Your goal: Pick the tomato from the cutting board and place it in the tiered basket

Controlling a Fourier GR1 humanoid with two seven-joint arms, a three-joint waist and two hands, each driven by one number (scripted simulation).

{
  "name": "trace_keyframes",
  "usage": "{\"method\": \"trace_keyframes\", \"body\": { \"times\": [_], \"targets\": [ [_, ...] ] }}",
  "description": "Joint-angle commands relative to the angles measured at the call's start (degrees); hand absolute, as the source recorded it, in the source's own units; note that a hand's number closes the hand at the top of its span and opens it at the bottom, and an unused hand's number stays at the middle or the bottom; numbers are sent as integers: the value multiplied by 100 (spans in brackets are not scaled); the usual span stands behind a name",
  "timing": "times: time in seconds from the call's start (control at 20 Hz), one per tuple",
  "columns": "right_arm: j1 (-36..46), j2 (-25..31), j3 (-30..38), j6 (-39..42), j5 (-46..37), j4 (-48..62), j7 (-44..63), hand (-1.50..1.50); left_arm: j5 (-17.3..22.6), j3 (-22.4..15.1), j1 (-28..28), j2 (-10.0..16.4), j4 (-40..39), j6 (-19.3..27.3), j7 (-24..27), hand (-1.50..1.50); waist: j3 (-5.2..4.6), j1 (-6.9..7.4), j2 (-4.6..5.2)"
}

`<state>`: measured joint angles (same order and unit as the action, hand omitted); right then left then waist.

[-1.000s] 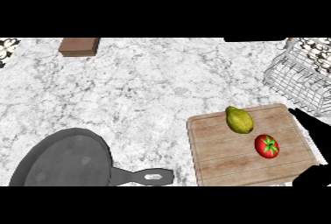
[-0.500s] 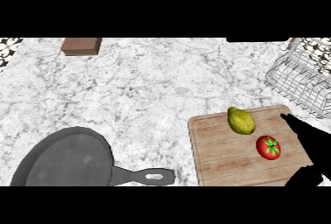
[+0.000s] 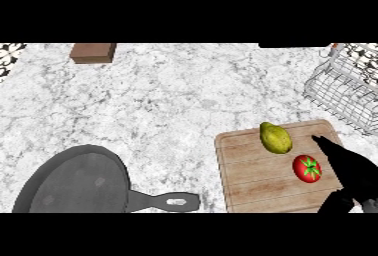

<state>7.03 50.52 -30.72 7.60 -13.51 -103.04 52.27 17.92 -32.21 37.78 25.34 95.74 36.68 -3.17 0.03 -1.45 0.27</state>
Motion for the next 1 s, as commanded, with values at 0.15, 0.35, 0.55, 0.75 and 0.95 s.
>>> {"method": "trace_keyframes", "body": {
  "times": [0.15, 0.35, 0.55, 0.75, 0.95],
  "targets": [
    [52, -246, -83, 19, -20, 338, -8, -150, -283, 467, -1620, 64, 344, -169, 437, 0, -6, -156, -11],
    [61, -427, -200, 0, -75, 473, -14, -150, -150, 504, -1677, 131, 301, -182, 483, 0, -11, -171, -23],
    [139, -615, -285, -94, -244, 682, -128, 150, -74, 415, -1639, 252, 304, -232, 525, 0, -5, -106, -20],
    [282, -787, -281, -145, -262, 791, -367, 150, -97, 327, -1772, 177, 216, -84, 569, 0, -6, -127, -8],
    [481, -570, -471, -29, -709, 775, -574, 150, -25, 244, -1819, 243, 308, -37, 489, 0, -11, -143, -23]
  ]
}}
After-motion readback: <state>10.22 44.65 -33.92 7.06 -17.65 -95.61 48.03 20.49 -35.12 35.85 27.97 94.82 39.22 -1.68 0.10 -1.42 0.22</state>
